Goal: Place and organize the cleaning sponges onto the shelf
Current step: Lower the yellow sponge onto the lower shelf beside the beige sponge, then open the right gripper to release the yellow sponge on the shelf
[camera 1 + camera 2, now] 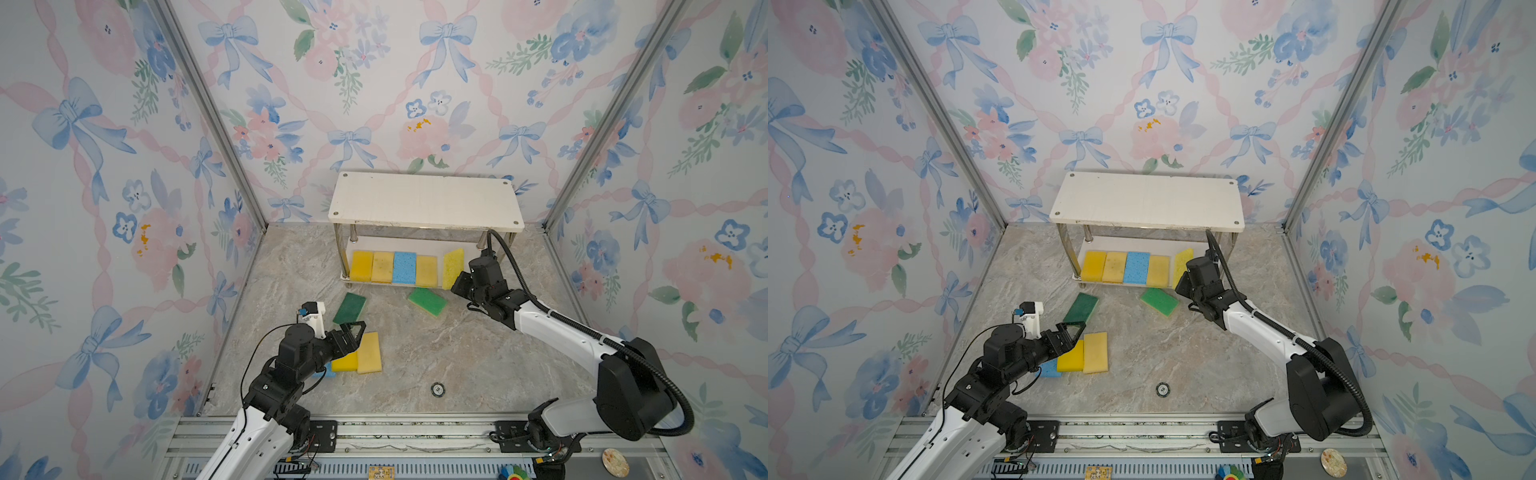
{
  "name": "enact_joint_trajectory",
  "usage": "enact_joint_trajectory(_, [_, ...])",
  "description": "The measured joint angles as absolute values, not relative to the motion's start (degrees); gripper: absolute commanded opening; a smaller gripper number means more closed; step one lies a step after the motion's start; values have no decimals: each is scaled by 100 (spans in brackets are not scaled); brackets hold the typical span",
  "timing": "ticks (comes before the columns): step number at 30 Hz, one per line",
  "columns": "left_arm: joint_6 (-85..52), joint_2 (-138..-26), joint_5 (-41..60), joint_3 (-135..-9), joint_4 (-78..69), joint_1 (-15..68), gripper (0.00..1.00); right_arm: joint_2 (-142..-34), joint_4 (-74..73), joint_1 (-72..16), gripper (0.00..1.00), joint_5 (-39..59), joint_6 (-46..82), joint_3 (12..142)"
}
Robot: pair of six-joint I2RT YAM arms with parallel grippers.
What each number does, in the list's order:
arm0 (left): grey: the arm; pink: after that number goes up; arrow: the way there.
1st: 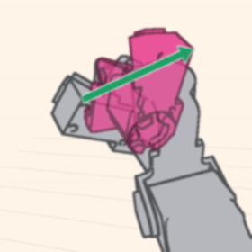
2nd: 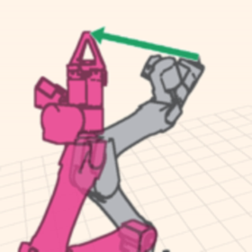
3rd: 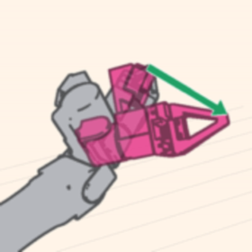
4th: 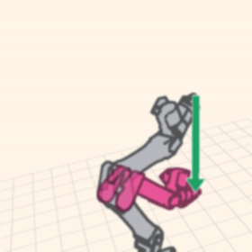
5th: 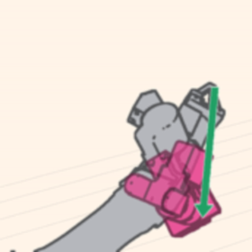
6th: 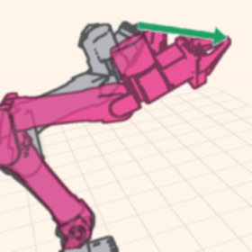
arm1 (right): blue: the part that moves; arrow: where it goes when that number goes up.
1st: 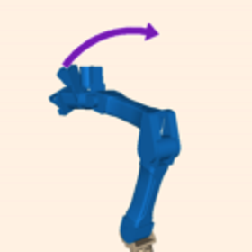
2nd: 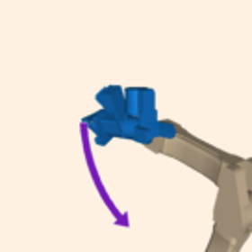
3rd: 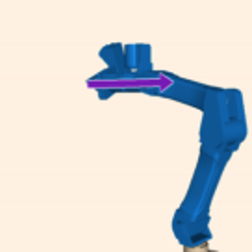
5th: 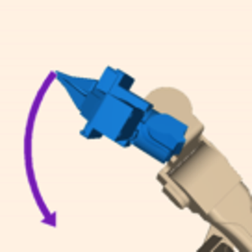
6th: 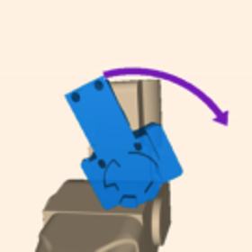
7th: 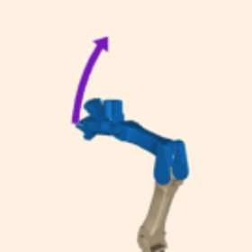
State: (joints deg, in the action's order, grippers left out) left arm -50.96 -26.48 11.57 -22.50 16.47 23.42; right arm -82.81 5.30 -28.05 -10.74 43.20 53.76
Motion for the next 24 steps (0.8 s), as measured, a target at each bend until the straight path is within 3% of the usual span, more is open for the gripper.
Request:
enact_joint_trajectory(12, [-5094, -2711, 1155, -2250, 1647, 2342, 98, -8711, 320, -2585, 2, -755, 4355, 5468])
enact_joint_trajectory(24, [-5065, -2711, 1157, -2250, 1647, 2329, 98, -8982, 250, -2467, 16, -506, 4449, 5680])
